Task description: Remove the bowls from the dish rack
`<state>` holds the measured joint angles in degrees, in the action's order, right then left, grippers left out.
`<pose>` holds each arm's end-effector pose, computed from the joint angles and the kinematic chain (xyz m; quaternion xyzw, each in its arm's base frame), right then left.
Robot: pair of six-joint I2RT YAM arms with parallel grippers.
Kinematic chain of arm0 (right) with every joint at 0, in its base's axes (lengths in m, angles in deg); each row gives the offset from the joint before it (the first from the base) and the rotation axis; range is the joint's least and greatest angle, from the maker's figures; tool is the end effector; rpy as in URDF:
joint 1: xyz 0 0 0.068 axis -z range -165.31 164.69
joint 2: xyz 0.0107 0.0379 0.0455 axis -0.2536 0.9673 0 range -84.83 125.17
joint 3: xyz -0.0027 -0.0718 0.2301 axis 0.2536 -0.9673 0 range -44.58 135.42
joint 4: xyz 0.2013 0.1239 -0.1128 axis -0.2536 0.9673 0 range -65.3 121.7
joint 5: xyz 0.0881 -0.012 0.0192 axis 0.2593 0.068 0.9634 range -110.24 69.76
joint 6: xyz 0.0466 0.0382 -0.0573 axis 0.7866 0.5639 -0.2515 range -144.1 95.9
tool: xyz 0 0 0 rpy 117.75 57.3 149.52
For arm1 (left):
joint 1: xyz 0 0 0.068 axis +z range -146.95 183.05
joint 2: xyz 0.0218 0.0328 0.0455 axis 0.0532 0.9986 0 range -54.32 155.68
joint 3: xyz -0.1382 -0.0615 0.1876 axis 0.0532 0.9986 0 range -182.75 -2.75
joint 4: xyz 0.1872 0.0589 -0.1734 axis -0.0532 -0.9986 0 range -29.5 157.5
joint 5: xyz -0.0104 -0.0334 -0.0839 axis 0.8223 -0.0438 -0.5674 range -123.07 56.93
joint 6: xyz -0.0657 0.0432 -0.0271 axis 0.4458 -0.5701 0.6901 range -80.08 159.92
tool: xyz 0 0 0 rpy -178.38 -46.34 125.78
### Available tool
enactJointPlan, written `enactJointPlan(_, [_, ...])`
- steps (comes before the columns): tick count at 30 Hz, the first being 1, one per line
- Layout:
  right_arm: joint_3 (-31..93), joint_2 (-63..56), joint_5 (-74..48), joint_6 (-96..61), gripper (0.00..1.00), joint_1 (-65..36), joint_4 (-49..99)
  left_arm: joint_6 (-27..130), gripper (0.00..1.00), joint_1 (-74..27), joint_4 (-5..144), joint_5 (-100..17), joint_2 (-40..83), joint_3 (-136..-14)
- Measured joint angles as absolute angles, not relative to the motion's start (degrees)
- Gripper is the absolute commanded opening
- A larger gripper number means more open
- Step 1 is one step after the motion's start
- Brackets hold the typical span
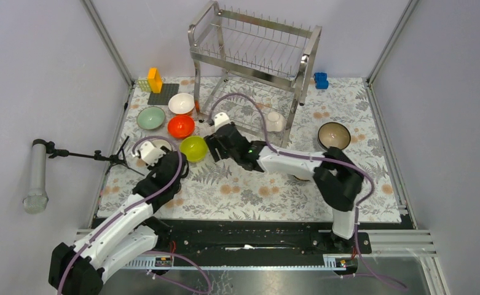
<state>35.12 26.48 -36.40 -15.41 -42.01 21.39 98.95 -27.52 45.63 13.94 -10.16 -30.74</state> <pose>0.2755 0.3826 0.1830 -0.2799 0.8058 0.1727 0.4924 0.2027 -0.0580 0.1876 -0.3720 0.7561 -0.0287 0.5376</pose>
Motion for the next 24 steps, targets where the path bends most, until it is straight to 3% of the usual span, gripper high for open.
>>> enactJointPlan(7, [19.1,7.0,-43.3,-13.1,0.81,-42.0,17.9,98.4,0.65,-27.5,46.0,7.8,-0.7,-35.9])
enactJointPlan(14, [6.3,-11.3,-44.2,-12.7,0.99,-42.0,16.5,101.0,0.64,-23.6,43.8,0.1,9.9,-44.5])
enactJointPlan(24, [-3.8,-28.4,-44.1,-15.3,1.00,-42.0,16.9,104.1,0.59,-15.5,39.9,-10.1,20.2,-46.1])
